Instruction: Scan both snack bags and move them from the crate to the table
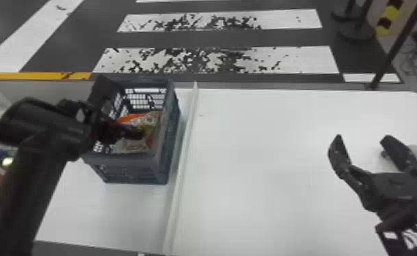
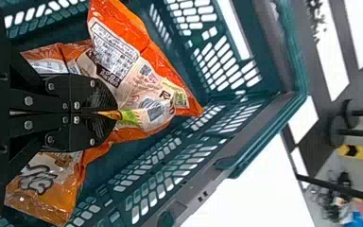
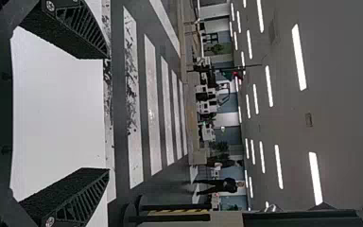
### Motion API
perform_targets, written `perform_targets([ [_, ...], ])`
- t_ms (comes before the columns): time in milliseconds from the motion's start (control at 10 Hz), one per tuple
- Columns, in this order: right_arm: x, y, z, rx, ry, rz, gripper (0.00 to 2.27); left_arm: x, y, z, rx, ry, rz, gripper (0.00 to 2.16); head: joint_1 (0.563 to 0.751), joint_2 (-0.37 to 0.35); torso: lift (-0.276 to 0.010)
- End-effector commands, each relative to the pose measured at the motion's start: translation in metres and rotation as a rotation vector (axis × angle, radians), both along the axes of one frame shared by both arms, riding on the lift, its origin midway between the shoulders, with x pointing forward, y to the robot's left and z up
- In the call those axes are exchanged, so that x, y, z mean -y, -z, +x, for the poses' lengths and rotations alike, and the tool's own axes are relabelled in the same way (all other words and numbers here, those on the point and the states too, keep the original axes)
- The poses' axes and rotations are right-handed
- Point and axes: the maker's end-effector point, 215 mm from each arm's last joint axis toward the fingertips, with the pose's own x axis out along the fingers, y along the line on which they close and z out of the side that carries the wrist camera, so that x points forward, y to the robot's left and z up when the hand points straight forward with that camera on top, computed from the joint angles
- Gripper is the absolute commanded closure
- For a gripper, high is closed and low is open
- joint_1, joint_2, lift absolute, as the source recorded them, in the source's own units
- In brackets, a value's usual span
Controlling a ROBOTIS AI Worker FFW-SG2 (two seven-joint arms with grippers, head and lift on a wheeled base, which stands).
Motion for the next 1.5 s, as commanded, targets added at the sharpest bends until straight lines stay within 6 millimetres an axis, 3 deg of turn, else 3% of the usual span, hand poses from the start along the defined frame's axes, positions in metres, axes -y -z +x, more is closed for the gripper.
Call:
perform_targets([
  [0, 0.000, 0.001, -0.001, -0.002, 0.000, 0.001, 0.08, -0.016, -0.025, 0.004, 0.050, -0.034, -0.054, 2.13, 0.695, 0.118, -0.088],
  [300, -0.002, 0.001, -0.001, -0.002, -0.001, 0.004, 0.08, -0.032, -0.056, 0.008, 0.119, -0.086, -0.158, 2.13, 0.695, 0.143, -0.088],
  [600, -0.004, 0.003, -0.001, -0.010, -0.005, 0.002, 0.08, -0.030, -0.088, 0.015, 0.205, -0.110, -0.306, 2.13, 0.695, 0.154, -0.088],
  [1000, -0.005, 0.002, -0.001, -0.008, -0.005, -0.002, 0.08, -0.032, -0.170, 0.005, 0.337, -0.132, -0.453, 2.13, 0.695, 0.156, -0.088],
  [1200, -0.004, 0.002, -0.001, -0.008, -0.004, -0.003, 0.08, -0.005, -0.203, -0.009, 0.360, -0.113, -0.509, 2.13, 0.695, 0.157, -0.088],
  [1400, -0.004, 0.003, -0.001, -0.010, -0.003, 0.000, 0.08, 0.045, -0.216, -0.023, 0.366, -0.077, -0.558, 2.13, 0.695, 0.132, -0.088],
])
